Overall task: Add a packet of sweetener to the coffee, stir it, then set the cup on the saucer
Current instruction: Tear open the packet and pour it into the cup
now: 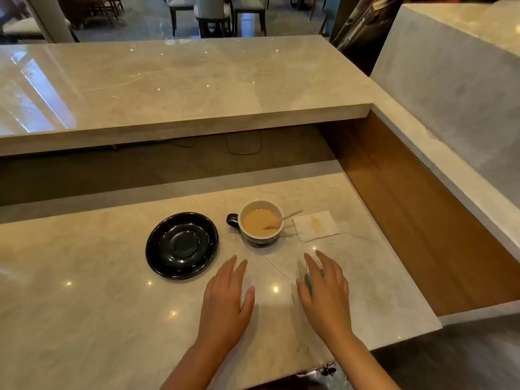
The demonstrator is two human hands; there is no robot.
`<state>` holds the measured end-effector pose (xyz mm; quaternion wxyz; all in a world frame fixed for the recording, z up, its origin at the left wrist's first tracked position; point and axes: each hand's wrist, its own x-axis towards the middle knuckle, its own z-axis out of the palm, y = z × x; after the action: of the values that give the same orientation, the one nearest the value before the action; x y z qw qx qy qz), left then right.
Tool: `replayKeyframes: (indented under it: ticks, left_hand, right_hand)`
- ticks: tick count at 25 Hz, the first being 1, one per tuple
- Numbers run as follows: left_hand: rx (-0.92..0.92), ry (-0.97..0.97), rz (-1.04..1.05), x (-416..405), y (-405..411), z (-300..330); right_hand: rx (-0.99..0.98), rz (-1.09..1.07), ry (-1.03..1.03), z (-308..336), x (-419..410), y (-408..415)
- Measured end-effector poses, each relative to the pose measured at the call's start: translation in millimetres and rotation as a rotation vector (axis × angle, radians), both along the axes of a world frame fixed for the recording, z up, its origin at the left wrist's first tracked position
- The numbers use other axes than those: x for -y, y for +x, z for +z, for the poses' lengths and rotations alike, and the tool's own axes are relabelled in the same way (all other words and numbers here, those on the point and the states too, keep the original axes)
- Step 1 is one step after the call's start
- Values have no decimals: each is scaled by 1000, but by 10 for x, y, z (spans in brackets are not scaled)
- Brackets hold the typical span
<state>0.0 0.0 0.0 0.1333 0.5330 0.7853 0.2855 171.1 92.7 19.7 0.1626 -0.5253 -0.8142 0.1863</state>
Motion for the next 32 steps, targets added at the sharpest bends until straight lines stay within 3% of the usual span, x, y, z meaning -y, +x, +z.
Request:
replayKeyframes:
  ticks: [8,19,25,32]
  left_hand:
    - [-294,-163,-19,-173,3,-536]
    - [-346,-206,-13,-212,-2,-559]
    - [-350,-214,-11,-212,-6,-563]
    - [-372,-229,-10,-227,-17,-575]
  right_hand:
    - [297,-130,-36,-296,-141,-7]
    - [120,-270,-78,-251,-123,177]
    - [-216,-296,-334,-162,-204,142]
    - [-893,-435,-743,48,-263,122]
